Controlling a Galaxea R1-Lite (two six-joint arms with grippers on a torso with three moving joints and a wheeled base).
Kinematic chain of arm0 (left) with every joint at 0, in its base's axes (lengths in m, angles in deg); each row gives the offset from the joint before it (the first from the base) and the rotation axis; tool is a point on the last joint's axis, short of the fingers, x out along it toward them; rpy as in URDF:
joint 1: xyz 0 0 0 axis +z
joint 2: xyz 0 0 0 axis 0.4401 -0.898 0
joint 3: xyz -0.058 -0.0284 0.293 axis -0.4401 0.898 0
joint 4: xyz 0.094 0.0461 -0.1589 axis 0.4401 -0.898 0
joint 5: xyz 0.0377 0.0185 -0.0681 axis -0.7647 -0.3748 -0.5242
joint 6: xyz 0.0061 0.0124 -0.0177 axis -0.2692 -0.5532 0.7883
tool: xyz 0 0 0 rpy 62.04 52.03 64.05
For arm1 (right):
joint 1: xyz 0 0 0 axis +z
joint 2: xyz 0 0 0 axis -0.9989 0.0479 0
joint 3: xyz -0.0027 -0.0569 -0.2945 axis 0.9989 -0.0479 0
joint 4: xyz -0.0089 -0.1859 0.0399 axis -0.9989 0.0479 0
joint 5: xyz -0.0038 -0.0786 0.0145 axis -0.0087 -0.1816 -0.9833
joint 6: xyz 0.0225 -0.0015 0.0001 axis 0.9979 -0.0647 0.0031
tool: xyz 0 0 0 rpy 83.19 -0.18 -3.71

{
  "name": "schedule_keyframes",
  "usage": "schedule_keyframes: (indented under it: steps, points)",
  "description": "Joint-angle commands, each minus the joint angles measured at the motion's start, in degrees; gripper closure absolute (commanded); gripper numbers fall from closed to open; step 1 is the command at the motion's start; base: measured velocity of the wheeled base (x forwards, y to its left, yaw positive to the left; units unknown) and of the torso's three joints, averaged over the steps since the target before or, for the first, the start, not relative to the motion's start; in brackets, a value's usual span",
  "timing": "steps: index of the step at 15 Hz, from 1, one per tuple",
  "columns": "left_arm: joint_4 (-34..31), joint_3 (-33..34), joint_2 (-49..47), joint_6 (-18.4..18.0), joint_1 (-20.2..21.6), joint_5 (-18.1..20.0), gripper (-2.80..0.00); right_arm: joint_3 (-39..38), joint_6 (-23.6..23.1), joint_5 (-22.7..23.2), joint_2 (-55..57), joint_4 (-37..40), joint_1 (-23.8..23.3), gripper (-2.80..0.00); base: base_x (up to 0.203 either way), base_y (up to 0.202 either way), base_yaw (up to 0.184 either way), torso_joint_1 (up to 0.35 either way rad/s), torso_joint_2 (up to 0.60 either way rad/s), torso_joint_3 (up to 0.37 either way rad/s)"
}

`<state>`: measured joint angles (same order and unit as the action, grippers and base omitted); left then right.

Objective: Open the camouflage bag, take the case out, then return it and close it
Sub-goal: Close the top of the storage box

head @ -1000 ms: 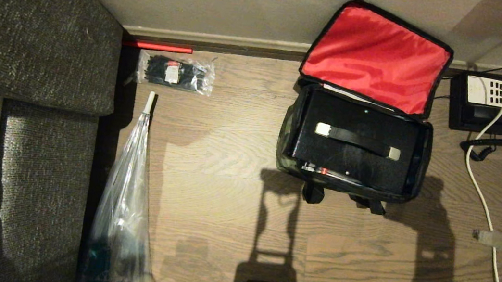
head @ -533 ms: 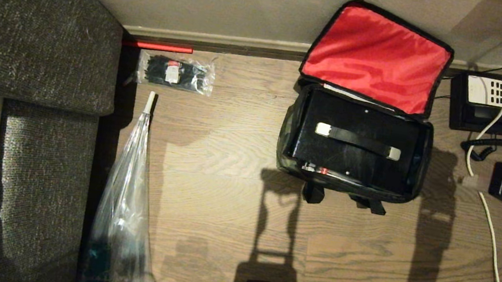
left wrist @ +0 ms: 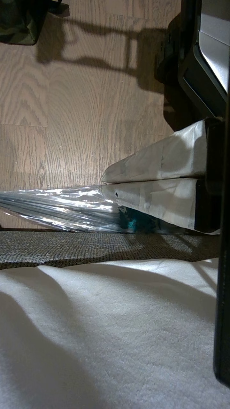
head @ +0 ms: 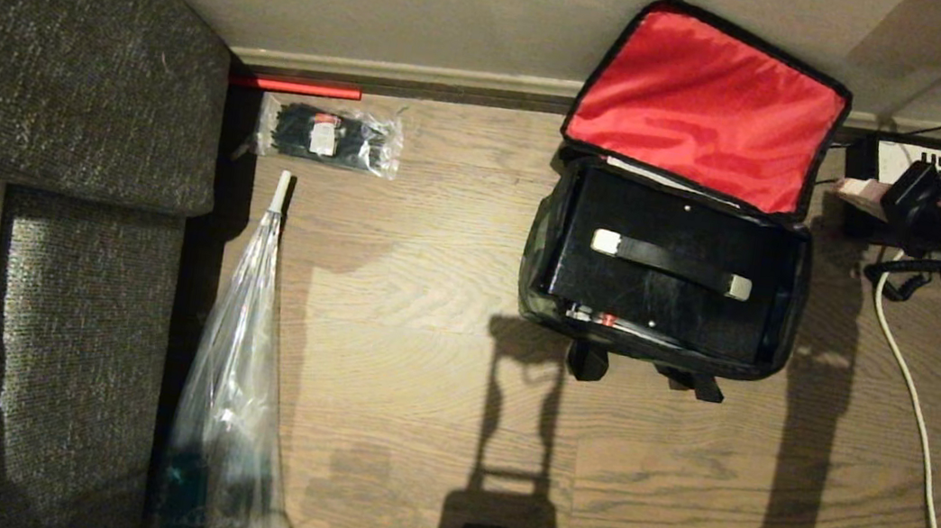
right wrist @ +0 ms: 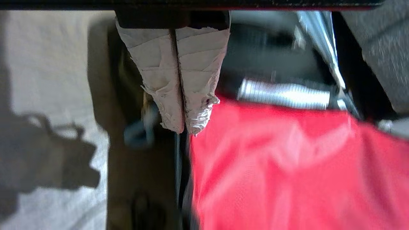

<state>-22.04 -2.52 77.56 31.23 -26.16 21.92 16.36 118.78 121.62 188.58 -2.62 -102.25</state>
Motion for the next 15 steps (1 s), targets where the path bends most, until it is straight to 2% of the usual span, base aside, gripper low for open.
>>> schedule_keyframes:
  steps: [1,2,4,7,11,13,15]
  points:
    - [0.0,0.0,0.0,0.0,0.0,0.0,0.0,5.8,0.8,0.3,5.6,-0.4,0.0,0.0,0.0,0.0,0.0,0.0,0.0,0.0]
    - [0.0,0.0,0.1,0.0,0.0,0.0,0.0,7.8,1.2,0.3,7.3,-0.3,0.0,-2.8,0.0,0.0,0.0,0.0,0.0,0.0]
    - [0.0,0.0,0.0,0.0,0.0,0.0,0.0,10.2,1.9,0.0,9.6,-0.7,0.0,-2.8,0.0,0.0,0.0,0.0,0.0,0.0]
    - [0.0,0.0,0.0,0.0,0.0,0.0,0.0,12.6,12.1,0.1,11.5,-3.3,-0.1,-2.8,0.0,0.0,0.0,0.0,0.0,0.0]
    - [0.0,0.0,0.1,0.0,0.0,0.0,0.0,13.1,24.2,0.2,12.7,-14.8,0.1,-2.8,0.0,0.0,0.0,0.0,0.0,0.0]
    - [0.0,0.0,0.1,0.0,0.0,0.0,0.0,13.0,26.2,0.7,13.3,-18.9,0.4,-2.8,0.0,0.0,0.0,0.0,0.0,0.0]
    - [0.0,0.0,0.0,0.0,0.0,0.0,0.0,13.0,26.2,1.8,13.6,-18.9,0.5,-2.8,0.0,0.0,0.0,0.0,0.0,0.0]
